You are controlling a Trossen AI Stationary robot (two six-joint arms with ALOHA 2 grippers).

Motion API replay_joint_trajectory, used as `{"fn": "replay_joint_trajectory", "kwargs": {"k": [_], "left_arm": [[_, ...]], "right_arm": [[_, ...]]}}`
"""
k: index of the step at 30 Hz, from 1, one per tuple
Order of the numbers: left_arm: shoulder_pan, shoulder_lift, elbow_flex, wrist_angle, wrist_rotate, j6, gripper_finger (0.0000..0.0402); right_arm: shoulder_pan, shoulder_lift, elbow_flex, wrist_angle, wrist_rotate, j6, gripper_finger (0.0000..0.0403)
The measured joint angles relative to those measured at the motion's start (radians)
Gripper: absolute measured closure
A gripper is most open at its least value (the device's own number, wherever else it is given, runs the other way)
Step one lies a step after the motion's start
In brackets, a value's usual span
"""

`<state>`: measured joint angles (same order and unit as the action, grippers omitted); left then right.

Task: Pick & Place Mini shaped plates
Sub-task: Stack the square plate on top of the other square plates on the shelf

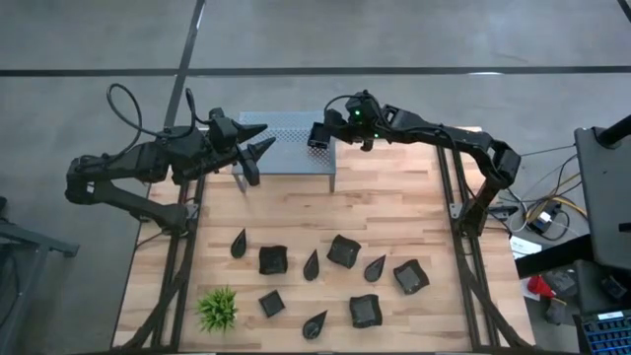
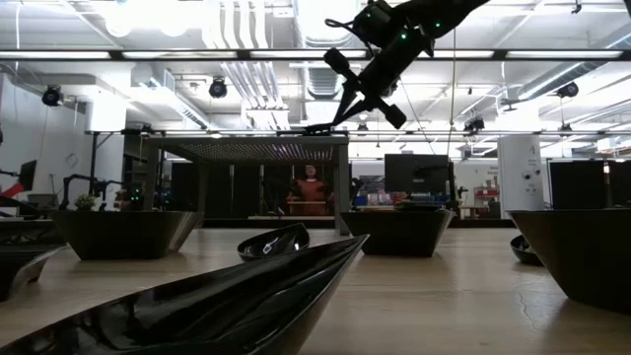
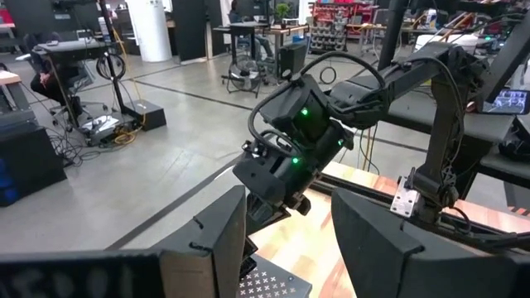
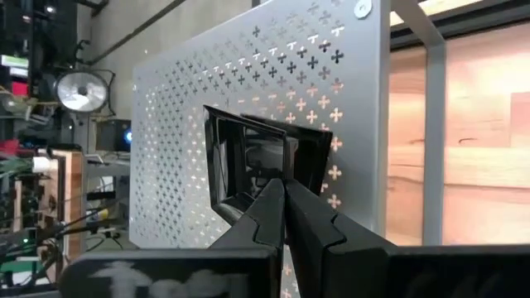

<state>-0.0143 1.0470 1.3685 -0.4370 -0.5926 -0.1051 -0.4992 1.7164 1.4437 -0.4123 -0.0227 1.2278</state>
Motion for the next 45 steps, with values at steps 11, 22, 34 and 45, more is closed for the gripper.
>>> {"fn": "replay_joint_trajectory", "kwargs": {"k": [11,22,34,45], "left_arm": [[0.000,0.000,0.000,-0.010,0.000,0.000,0.0227],[0.000,0.000,0.000,-0.015,0.000,0.003,0.0227],[0.000,0.000,0.000,-0.017,0.000,0.004,0.0227],[0.000,0.000,0.000,-0.020,0.000,0.005,0.0227]], "right_arm": [[-0.010,0.001,0.000,0.002,-0.001,-0.020,0.0394],[-0.012,0.003,-0.021,0.026,-0.037,-0.009,0.0394],[-0.018,0.003,-0.065,0.113,-0.063,0.027,0.0394],[-0.021,0.003,-0.074,0.114,-0.056,-0.004,0.0394]]}}
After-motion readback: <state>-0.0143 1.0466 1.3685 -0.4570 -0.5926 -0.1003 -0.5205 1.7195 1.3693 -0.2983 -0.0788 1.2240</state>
